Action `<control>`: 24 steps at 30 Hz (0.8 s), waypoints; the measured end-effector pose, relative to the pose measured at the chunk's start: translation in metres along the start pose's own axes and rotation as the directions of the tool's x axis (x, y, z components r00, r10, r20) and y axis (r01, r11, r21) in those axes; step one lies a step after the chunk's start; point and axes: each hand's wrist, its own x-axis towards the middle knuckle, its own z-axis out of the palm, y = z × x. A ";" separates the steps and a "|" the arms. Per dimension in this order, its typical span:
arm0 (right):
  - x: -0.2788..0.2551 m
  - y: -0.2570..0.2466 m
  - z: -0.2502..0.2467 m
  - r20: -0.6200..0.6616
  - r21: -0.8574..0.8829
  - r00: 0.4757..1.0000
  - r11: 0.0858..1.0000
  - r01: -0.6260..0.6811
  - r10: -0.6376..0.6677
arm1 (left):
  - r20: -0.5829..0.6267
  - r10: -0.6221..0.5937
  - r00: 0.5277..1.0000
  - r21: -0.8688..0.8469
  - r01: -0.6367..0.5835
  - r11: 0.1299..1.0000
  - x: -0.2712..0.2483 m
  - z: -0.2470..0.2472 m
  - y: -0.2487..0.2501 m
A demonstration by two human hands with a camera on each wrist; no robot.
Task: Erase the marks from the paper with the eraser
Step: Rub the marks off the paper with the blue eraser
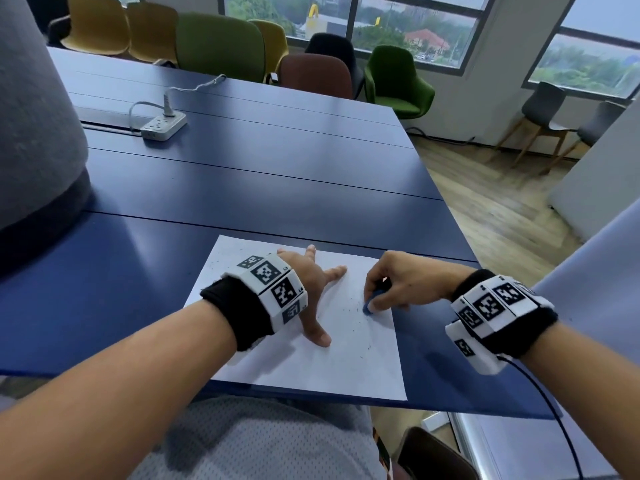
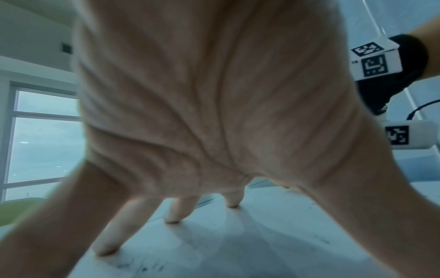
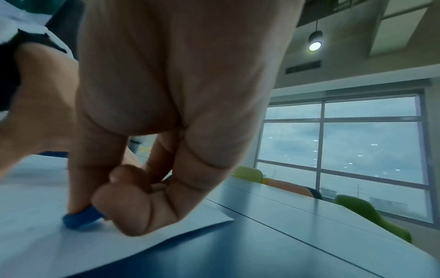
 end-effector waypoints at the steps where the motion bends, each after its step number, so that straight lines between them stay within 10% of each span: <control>1: 0.000 0.001 0.000 -0.025 0.012 1.000 1.000 -0.006 0.006 | 0.000 0.000 1.000 -0.002 0.000 1.000 0.000 0.000 0.000; 6: -0.008 -0.009 0.010 0.174 -0.048 0.985 0.999 0.016 -0.007 | 0.005 -0.012 1.000 -0.003 0.012 1.000 -0.002 -0.001 0.001; 24: -0.004 0.003 0.012 -0.095 0.047 0.996 0.999 0.007 -0.002 | -0.046 0.191 0.980 -0.061 -0.194 0.979 -0.007 0.013 0.003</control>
